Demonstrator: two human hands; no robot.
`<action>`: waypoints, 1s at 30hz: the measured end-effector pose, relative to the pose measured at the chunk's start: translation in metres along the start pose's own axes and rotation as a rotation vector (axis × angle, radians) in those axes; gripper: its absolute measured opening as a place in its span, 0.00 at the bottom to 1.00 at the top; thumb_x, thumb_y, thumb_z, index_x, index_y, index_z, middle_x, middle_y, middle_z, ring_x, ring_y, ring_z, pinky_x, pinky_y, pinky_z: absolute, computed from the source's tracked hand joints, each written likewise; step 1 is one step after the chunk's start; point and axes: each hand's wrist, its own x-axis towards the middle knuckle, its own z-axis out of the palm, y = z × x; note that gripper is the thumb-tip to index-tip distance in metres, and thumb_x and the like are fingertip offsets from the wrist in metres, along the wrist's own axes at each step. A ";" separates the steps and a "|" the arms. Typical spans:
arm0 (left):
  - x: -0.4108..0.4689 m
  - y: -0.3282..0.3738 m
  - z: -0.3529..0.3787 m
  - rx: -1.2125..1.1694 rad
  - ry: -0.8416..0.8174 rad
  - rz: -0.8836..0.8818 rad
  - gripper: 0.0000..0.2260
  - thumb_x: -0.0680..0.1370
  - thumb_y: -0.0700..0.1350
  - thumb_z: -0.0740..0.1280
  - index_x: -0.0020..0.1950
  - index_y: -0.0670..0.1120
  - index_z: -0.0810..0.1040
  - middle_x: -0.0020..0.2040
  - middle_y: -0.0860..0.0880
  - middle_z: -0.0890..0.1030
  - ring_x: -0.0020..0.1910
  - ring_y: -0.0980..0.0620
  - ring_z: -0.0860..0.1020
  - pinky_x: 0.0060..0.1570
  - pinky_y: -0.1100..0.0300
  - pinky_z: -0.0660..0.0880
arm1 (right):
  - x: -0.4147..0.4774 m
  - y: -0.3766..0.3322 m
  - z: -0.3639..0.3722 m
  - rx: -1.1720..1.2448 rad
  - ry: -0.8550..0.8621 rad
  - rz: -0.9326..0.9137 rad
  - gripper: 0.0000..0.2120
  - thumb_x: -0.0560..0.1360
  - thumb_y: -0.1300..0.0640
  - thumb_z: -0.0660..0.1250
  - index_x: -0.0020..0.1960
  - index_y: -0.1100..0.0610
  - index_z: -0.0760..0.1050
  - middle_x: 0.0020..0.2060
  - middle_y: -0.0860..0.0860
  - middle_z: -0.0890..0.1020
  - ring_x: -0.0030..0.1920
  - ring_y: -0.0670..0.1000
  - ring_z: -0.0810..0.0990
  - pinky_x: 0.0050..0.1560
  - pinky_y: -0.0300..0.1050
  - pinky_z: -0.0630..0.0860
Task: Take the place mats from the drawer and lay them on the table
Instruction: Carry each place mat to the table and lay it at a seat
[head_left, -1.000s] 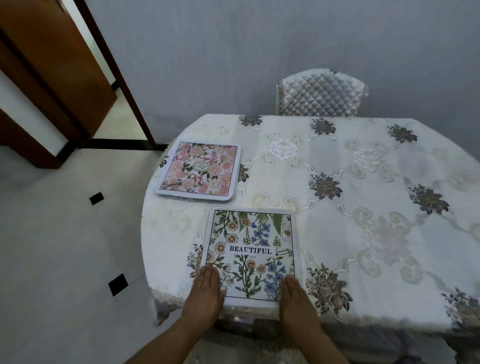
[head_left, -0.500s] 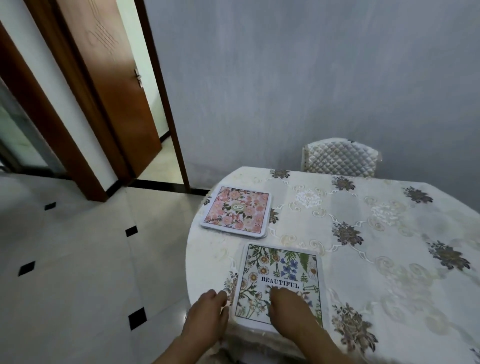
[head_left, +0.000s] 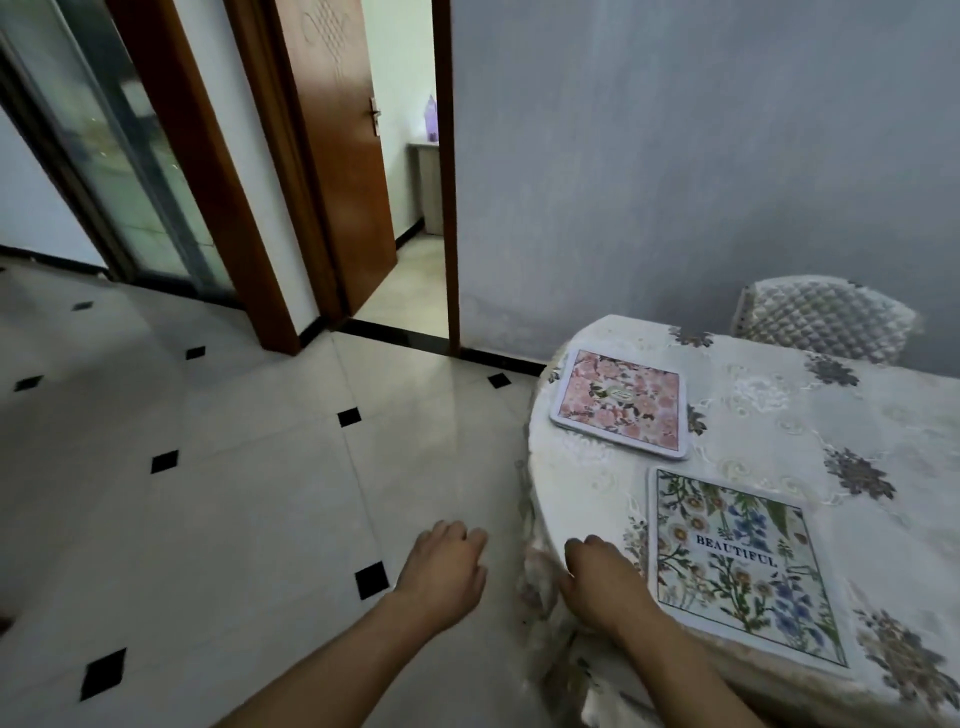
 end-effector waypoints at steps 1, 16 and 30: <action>-0.002 -0.014 -0.005 0.000 0.005 -0.005 0.11 0.78 0.52 0.58 0.56 0.48 0.71 0.54 0.45 0.76 0.55 0.43 0.72 0.53 0.51 0.68 | 0.005 -0.013 -0.001 -0.001 0.002 -0.003 0.13 0.74 0.51 0.59 0.53 0.58 0.73 0.51 0.58 0.76 0.52 0.59 0.76 0.47 0.47 0.72; 0.157 -0.057 -0.028 0.084 -0.054 0.264 0.11 0.79 0.48 0.59 0.57 0.45 0.72 0.54 0.42 0.75 0.53 0.42 0.72 0.52 0.50 0.68 | 0.114 0.001 -0.008 0.044 0.019 0.180 0.07 0.76 0.49 0.58 0.45 0.52 0.64 0.49 0.54 0.76 0.49 0.56 0.76 0.43 0.46 0.69; 0.392 -0.070 -0.028 0.164 -0.185 0.491 0.11 0.78 0.48 0.58 0.57 0.45 0.72 0.55 0.42 0.77 0.55 0.42 0.73 0.52 0.50 0.69 | 0.250 0.079 -0.024 0.175 0.012 0.446 0.08 0.77 0.47 0.57 0.47 0.52 0.66 0.44 0.52 0.72 0.50 0.56 0.75 0.41 0.46 0.65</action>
